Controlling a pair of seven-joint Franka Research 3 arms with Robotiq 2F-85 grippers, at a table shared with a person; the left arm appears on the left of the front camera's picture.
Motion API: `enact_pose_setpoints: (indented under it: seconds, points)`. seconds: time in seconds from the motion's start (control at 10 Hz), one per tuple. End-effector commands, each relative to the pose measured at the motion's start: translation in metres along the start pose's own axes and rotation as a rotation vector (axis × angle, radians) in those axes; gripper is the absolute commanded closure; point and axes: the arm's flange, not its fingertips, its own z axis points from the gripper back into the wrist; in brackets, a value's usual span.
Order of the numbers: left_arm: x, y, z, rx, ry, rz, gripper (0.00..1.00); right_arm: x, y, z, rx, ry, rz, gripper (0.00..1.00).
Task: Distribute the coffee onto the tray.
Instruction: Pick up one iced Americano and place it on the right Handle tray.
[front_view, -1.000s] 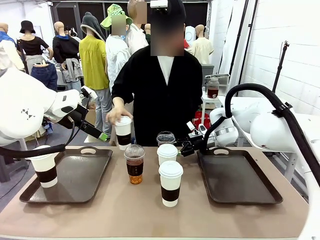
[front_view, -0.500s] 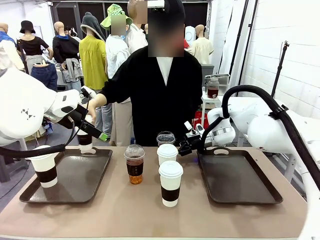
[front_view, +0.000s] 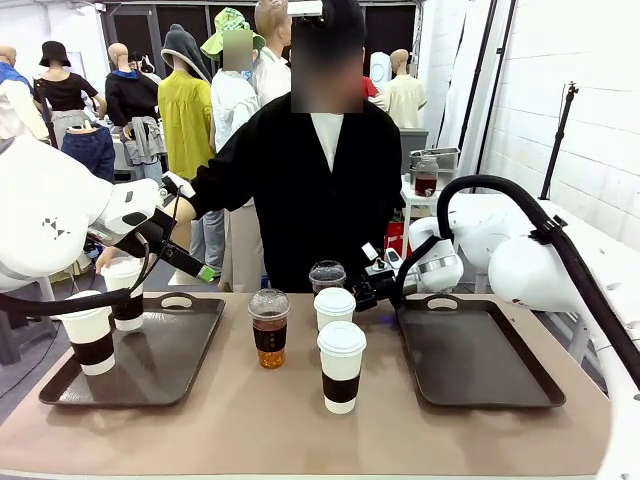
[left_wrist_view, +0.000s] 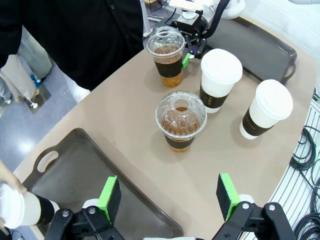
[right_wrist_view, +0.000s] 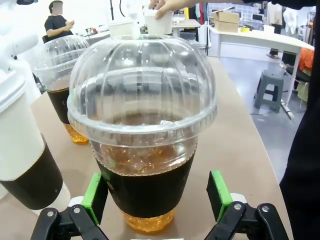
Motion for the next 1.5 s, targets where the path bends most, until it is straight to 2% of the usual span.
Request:
enact_pose_setpoints:
  seconds: [0.0, 0.5, 1.3, 1.4]
  points:
    - [-0.001, 0.001, 0.0, -0.007, 0.002, 0.004, 0.0, 0.0, -0.016, -0.007, -0.015, 0.009, -0.023, 0.0]
    - [-0.001, 0.001, 0.0, -0.007, 0.002, 0.004, 0.0, 0.0, -0.011, -0.013, 0.036, 0.044, -0.023, 0.0]
    - [-0.001, 0.001, 0.0, -0.007, 0.002, 0.004, 0.0, 0.0, -0.003, -0.022, 0.097, 0.031, -0.021, 0.0]
    - [-0.001, 0.001, 0.0, -0.007, 0.002, 0.004, 0.0, -0.001, -0.003, -0.022, 0.095, 0.035, -0.033, 0.15]
